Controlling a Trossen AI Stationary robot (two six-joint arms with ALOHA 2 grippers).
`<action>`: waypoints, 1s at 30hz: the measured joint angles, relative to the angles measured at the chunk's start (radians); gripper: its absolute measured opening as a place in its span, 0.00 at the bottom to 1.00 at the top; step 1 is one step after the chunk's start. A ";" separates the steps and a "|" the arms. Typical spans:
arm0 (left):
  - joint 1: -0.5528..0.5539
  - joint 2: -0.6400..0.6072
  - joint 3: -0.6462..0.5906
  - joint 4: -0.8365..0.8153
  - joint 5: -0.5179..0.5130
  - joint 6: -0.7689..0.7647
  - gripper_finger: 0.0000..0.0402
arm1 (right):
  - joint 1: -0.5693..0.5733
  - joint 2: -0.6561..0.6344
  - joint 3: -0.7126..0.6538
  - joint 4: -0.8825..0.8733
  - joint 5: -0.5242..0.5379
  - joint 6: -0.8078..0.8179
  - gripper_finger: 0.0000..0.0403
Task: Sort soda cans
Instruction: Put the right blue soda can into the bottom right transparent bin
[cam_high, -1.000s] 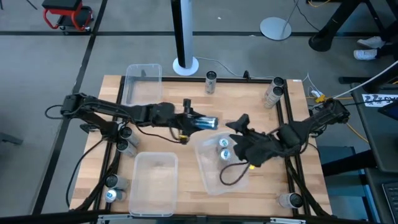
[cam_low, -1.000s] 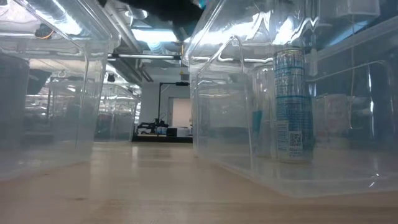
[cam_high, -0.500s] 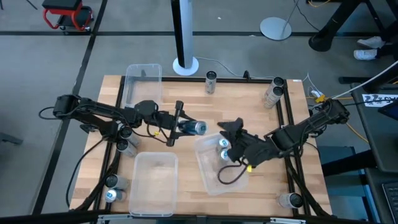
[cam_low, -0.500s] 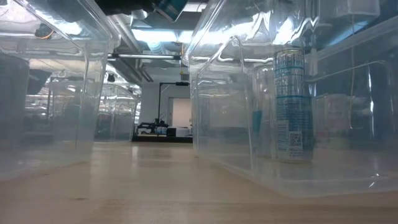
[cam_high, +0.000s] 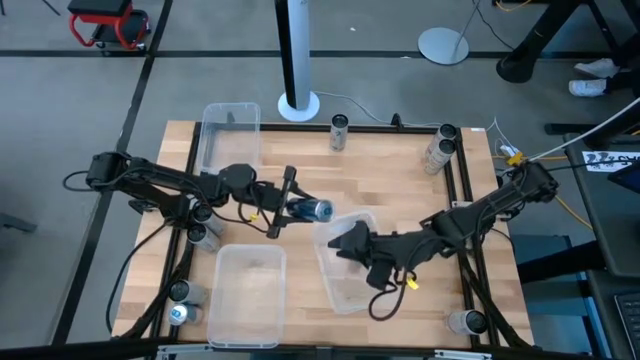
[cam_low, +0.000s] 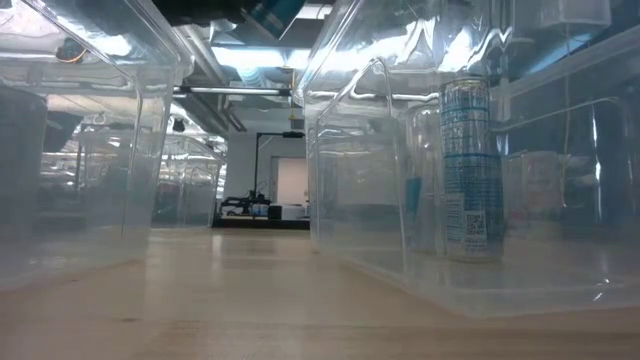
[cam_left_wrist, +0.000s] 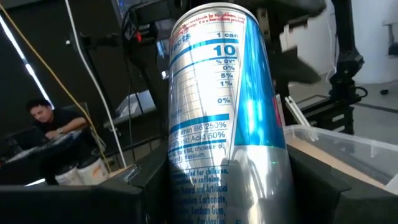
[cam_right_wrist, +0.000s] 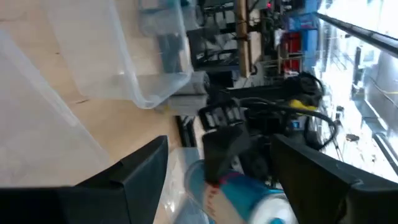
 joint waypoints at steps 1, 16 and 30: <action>-0.004 0.000 0.000 0.005 0.001 0.000 0.55 | 0.000 0.009 0.000 0.006 0.010 -0.004 0.70; -0.024 0.028 -0.055 0.176 0.185 -0.041 0.55 | -0.078 0.037 0.107 -0.006 0.014 0.060 0.70; 0.024 0.034 -0.056 0.101 0.169 -0.072 0.55 | -0.165 0.073 0.109 -0.014 -0.126 0.108 0.70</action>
